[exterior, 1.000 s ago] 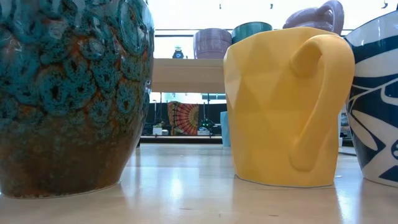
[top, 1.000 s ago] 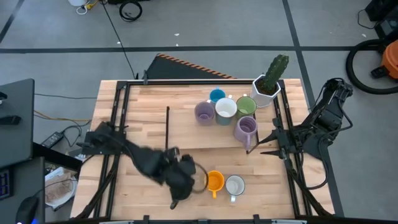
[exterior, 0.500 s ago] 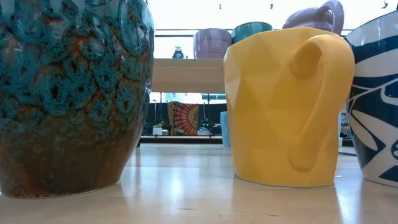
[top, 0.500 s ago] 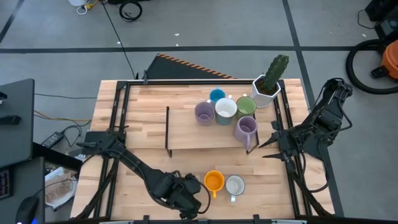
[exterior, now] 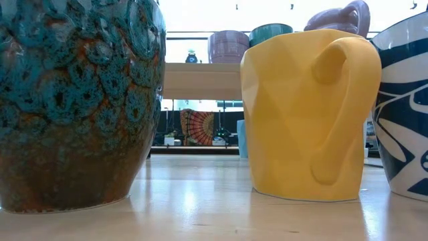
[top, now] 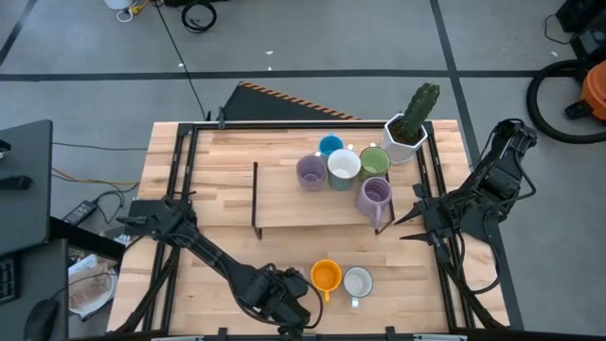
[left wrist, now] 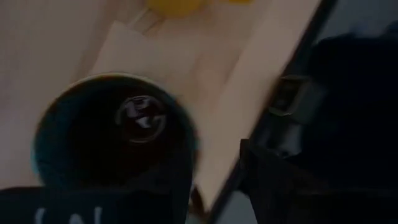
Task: Place coffee mugs
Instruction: Put the patterned dark blue mug on the shelf
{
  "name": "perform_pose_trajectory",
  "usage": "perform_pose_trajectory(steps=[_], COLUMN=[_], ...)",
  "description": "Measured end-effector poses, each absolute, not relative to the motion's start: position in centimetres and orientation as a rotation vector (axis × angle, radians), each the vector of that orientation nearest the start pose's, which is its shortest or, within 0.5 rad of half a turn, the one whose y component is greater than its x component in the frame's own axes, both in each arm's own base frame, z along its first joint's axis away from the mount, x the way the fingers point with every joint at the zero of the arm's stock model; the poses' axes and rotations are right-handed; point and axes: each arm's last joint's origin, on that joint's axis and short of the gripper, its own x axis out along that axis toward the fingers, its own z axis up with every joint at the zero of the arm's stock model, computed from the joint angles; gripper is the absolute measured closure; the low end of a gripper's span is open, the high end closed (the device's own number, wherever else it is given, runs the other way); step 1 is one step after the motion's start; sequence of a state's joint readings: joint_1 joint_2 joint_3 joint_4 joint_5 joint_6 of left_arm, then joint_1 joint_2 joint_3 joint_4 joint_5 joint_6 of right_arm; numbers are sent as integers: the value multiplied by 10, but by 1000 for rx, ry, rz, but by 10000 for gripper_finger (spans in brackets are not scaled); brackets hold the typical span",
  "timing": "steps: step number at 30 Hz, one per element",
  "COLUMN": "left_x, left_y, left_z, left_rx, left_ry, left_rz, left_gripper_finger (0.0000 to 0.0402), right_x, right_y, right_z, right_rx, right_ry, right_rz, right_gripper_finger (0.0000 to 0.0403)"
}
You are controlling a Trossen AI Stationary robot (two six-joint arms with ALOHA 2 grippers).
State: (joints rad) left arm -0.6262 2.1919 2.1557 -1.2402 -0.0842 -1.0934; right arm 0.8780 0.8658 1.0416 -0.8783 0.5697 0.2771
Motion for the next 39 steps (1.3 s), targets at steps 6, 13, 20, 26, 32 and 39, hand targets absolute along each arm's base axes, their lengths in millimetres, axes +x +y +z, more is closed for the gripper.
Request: perform_pose_trajectory(steps=[6, 13, 20, 26, 32, 39], left_x=[368, 368, 369, 371, 377, 378], left_y=[-265, -271, -274, -272, -263, -245], left_z=[256, 238, 222, 221, 224, 263], left_rx=[-387, -251, -174, -184, -247, -318], left_ry=[1353, 1401, 1449, 1457, 1498, 1442], left_rz=[206, 155, 141, 133, 109, 69], left_gripper_finger=[263, 263, 280, 348, 361, 361], right_x=[108, 108, 108, 110, 110, 107], right_y=[105, 106, 107, 109, 109, 105], right_z=[347, 347, 343, 332, 331, 334], right_rx=[-192, -189, -191, -203, -195, -164], right_ry=[560, 563, 569, 584, 587, 575], right_rz=[215, 224, 228, 225, 222, 228], right_gripper_finger=[227, 227, 227, 227, 227, 227])
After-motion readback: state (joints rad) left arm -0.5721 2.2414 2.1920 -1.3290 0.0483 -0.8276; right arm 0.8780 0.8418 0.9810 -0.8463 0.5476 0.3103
